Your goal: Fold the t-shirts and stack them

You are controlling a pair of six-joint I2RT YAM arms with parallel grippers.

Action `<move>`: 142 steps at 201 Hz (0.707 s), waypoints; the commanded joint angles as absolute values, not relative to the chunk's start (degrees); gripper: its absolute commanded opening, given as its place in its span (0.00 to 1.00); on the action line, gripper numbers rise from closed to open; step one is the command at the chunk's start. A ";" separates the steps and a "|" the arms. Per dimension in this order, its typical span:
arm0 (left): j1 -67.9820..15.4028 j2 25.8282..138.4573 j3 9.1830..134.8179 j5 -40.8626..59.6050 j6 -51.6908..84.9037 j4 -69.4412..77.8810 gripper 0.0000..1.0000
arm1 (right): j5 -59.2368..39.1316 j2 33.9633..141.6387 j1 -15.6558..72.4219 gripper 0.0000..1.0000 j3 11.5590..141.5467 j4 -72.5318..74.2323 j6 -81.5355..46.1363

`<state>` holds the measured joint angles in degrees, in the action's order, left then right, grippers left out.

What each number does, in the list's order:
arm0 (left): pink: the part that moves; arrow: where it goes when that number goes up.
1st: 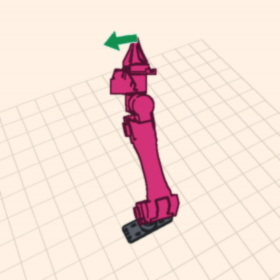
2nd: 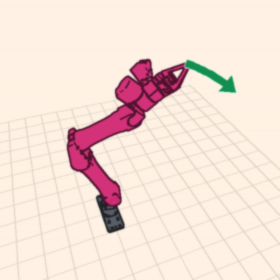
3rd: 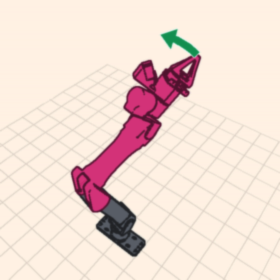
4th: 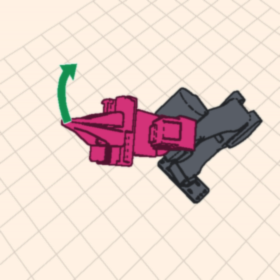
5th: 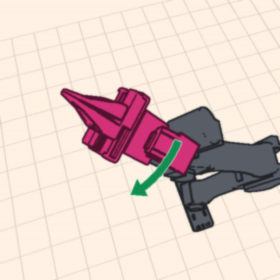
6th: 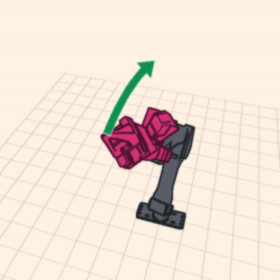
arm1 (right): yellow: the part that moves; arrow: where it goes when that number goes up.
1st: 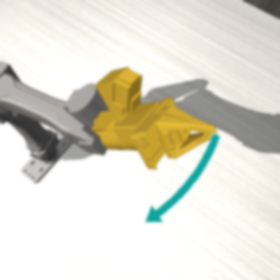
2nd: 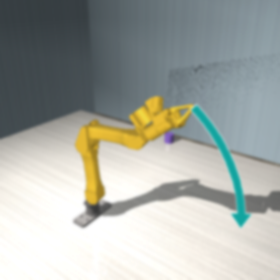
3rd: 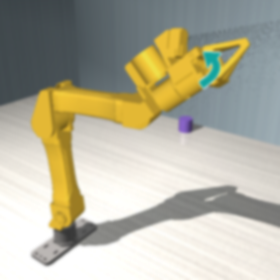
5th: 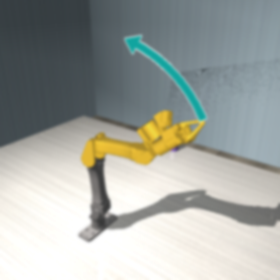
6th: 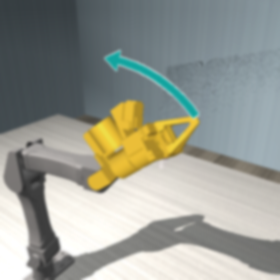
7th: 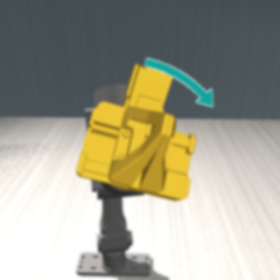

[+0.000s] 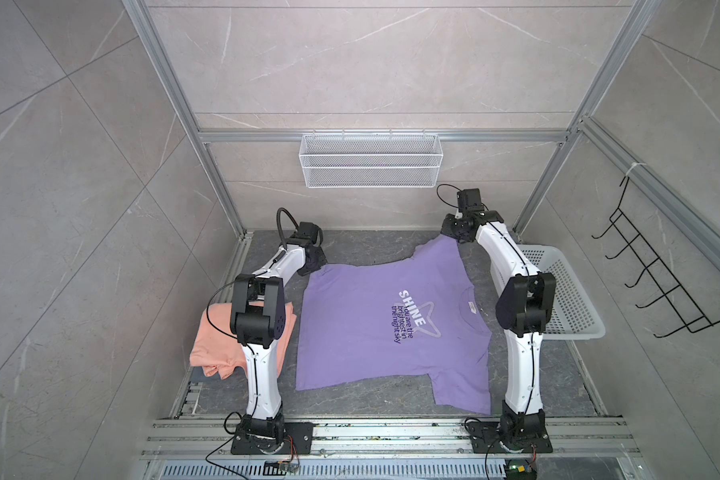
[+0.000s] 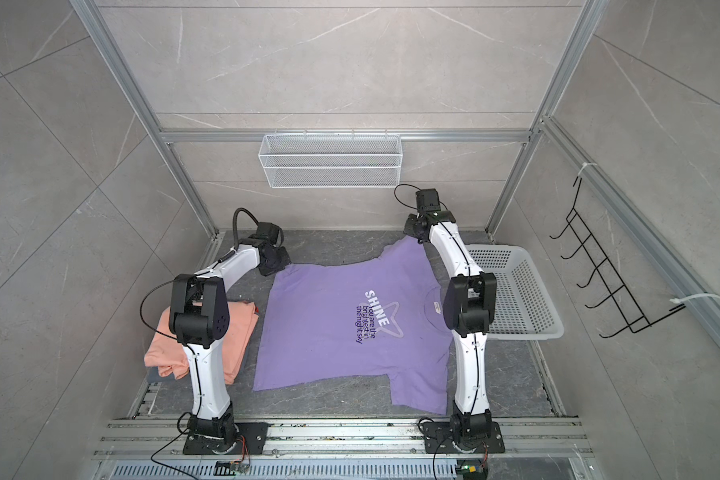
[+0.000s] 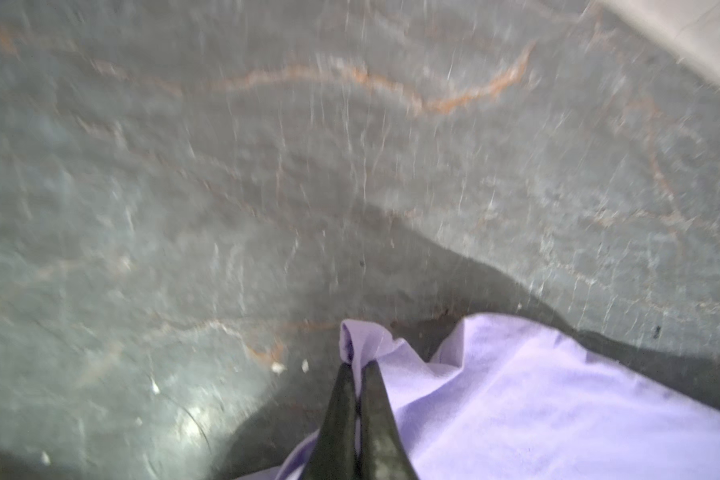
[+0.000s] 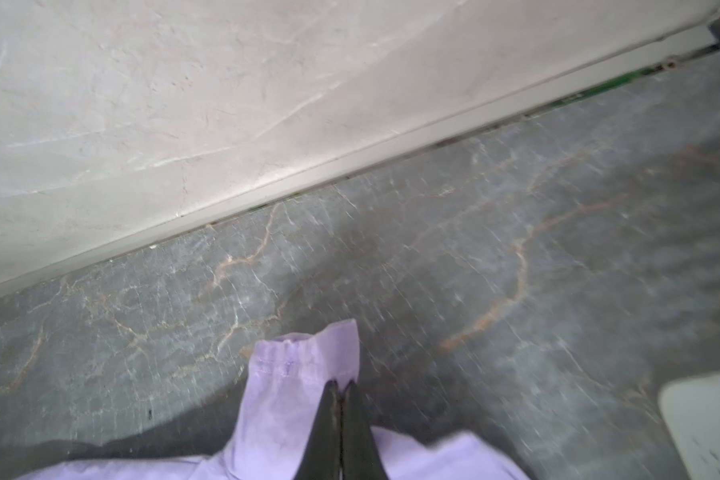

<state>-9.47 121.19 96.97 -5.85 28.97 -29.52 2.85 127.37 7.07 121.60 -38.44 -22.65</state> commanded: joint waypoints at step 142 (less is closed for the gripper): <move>-8.00 95.36 71.73 -1.55 18.44 -16.42 0.00 | 3.98 87.15 5.46 0.00 76.02 -31.46 -18.08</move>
